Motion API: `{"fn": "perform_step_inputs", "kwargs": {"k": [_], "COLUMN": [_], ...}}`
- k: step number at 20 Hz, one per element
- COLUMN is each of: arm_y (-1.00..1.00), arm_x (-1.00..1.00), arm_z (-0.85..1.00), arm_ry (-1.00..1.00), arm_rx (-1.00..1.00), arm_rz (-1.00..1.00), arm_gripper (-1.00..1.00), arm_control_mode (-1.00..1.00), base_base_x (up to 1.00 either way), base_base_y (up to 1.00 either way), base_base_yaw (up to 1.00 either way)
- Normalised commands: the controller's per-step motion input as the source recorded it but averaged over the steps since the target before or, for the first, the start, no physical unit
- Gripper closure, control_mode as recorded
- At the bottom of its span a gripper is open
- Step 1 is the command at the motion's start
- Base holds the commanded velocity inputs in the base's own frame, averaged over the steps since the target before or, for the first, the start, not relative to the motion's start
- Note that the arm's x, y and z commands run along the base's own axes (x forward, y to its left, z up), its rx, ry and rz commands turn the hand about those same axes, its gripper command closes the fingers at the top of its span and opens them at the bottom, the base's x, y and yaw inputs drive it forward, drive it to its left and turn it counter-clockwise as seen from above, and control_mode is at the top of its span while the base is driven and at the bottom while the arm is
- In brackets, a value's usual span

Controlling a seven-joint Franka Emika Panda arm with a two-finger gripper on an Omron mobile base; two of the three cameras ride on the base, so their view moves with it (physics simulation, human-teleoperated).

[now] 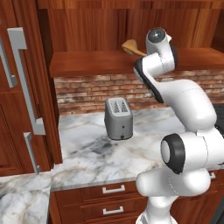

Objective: Organize the utensils by type. Pick up the wooden spoons from the counter and place them in the open cabinet. Then pick up the metallic utensils from the counter and place them in the open drawer.

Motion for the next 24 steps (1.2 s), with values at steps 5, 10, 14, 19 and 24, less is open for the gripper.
{"fn": "perform_step_inputs", "kwargs": {"k": [5,10,14,19,24], "arm_y": [-0.16,-0.14,-0.18,-0.46,-0.68], "arm_x": [0.84,0.97,0.65,0.02,-0.05], "arm_z": [-0.33,-0.28,-0.3,-0.54,-0.72], "arm_ry": [-0.03,-0.22,-0.53,-0.8,-0.72], "arm_rx": [0.03,0.2,0.41,0.57,0.62], "arm_rz": [-0.13,-0.01,0.0,0.0,0.0], "arm_gripper": [-1.0,-1.0,-1.0,-1.0,-1.0], "arm_control_mode": [-1.0,-1.0,-1.0,-1.0,-1.0], "base_base_x": [0.0,0.0,0.0,0.0,0.0], "base_base_y": [0.0,0.0,0.0,0.0,0.0], "base_base_yaw": [0.0,0.0,0.0,0.0,0.0]}}
